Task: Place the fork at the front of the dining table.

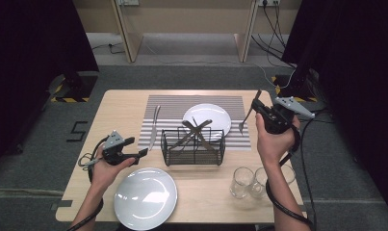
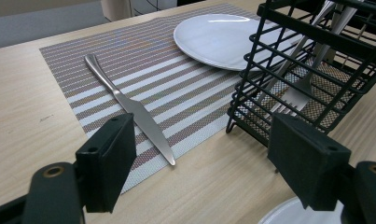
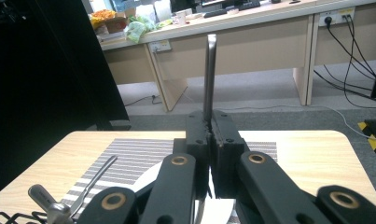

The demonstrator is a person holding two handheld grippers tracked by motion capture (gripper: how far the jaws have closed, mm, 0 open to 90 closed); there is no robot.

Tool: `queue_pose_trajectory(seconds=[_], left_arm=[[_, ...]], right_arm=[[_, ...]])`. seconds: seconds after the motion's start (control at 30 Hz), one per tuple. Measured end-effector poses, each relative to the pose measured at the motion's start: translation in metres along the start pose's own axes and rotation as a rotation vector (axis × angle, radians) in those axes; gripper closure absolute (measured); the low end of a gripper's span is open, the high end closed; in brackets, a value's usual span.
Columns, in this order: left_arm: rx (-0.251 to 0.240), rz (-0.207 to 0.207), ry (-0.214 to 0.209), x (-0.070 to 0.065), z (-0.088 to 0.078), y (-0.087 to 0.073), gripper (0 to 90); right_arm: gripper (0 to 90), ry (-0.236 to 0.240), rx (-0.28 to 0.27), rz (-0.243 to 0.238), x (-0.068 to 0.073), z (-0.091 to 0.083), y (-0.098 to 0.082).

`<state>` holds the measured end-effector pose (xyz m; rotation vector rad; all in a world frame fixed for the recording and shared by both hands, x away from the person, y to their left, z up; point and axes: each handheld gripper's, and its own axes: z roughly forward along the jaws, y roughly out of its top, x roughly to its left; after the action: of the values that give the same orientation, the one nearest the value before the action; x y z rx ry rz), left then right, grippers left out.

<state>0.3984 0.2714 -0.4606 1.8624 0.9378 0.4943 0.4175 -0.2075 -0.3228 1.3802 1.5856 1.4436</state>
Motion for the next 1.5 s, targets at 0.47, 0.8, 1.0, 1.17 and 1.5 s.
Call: queue_pose_trajectory(seconds=[0.47, 0.8, 1.0, 1.17, 1.5], left_arm=[[-0.001, 0.001, 0.000, 0.001, 0.000, 0.000, 23.3], [-0.002, -0.001, 0.000, 0.000, 0.000, 0.000, 23.3], [-0.002, 0.000, 0.000, 0.000, 0.000, 0.000, 23.3], [-0.002, -0.001, -0.001, 0.000, 0.000, 0.000, 23.3], [-0.001, -0.003, -0.002, 0.000, 0.000, 0.000, 23.3]], right_arm=[[87.2, -0.010, 0.008, 0.005, -0.004, 0.003, -0.002], [87.2, -0.022, 0.020, 0.006, -0.007, 0.007, -0.004], [87.2, -0.031, 0.026, 0.007, -0.009, 0.010, -0.006], [87.2, -0.033, 0.033, 0.008, -0.011, 0.011, -0.008], [87.2, -0.049, 0.052, 0.012, -0.015, 0.014, -0.011]])
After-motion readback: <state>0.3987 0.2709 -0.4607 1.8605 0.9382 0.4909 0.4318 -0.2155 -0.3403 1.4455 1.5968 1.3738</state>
